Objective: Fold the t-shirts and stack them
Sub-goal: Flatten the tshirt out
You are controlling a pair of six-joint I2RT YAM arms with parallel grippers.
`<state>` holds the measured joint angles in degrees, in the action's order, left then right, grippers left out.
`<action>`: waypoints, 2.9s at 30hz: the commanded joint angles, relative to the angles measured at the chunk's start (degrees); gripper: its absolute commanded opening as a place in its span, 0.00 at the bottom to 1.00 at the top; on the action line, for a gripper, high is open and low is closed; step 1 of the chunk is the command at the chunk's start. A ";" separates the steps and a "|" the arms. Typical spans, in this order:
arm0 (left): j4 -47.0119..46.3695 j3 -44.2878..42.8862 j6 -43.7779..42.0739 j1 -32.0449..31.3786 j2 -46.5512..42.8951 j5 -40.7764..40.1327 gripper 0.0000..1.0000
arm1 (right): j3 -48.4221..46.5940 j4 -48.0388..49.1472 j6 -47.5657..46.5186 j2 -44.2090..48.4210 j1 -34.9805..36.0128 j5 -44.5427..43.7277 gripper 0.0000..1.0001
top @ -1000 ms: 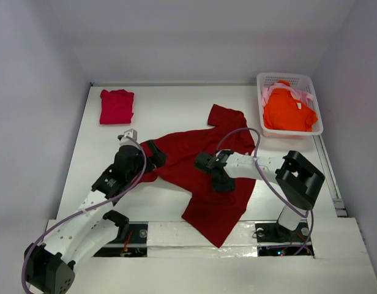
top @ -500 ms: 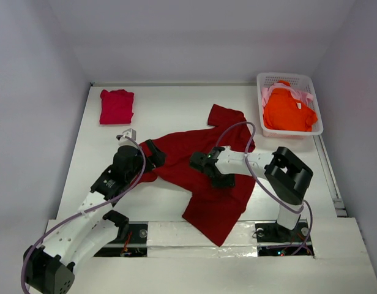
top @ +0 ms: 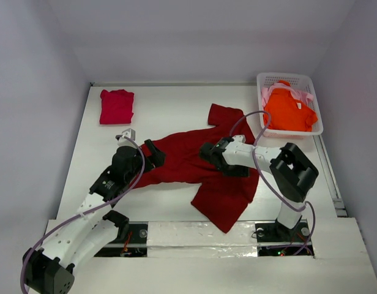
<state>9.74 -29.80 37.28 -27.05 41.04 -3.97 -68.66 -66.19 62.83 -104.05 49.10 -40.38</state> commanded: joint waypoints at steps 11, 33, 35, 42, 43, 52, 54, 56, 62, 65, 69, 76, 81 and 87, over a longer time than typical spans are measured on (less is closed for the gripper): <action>-1.12 -2.54 -1.15 -0.29 0.27 -0.25 0.99 | 6.70 -1.39 1.86 8.86 -0.76 -0.93 0.65; -1.65 -3.33 -0.98 -0.29 1.68 -1.39 0.99 | -5.08 13.53 -11.23 9.83 -0.76 8.55 0.64; -3.05 -2.81 -0.72 -0.29 1.77 -1.83 0.99 | -3.86 16.08 -12.55 10.09 -0.76 11.97 0.64; -11.21 -1.40 0.08 -0.29 5.54 -3.85 0.99 | 0.37 25.22 -14.05 17.37 -0.24 19.10 0.65; -11.93 -1.57 -0.10 -0.29 6.42 -5.16 0.99 | 1.50 25.85 -13.96 18.17 -0.23 20.16 0.65; -18.61 -3.51 -0.02 0.32 16.53 -8.60 0.99 | 5.03 28.05 -13.61 20.91 0.91 22.45 0.65; -20.01 -3.42 0.78 0.33 18.02 -9.83 0.99 | 5.90 28.83 -13.43 20.91 1.44 22.98 0.65; -20.37 -3.68 0.43 0.94 19.51 -11.58 0.99 | 6.35 29.10 -13.08 20.82 1.96 23.24 0.65; -19.94 -6.49 -0.01 6.38 25.04 -12.03 0.99 | 6.61 28.75 -13.08 20.38 2.48 22.89 0.65; -18.09 -8.25 -0.45 9.19 26.72 -13.35 0.99 | 6.61 28.23 -12.99 20.38 2.49 22.63 0.65; -18.35 -7.99 -0.45 12.10 26.46 -13.08 0.99 | 6.79 28.23 -12.73 21.17 2.49 23.15 0.65; -18.96 -6.76 -0.45 16.23 28.48 -10.02 0.99 | 6.88 28.22 -12.12 21.17 3.54 23.51 0.65; -20.63 -5.36 -0.28 16.24 29.98 -9.92 0.99 | 6.61 27.44 -12.03 20.99 3.54 23.16 0.65; -22.30 -5.44 0.16 16.85 33.67 -7.99 0.99 | 6.88 26.82 -11.50 21.87 3.54 22.89 0.65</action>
<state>-9.43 -35.59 37.34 -10.74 73.91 -13.17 -61.98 -39.46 50.57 -83.92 52.21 -16.91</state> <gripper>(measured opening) 0.989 0.647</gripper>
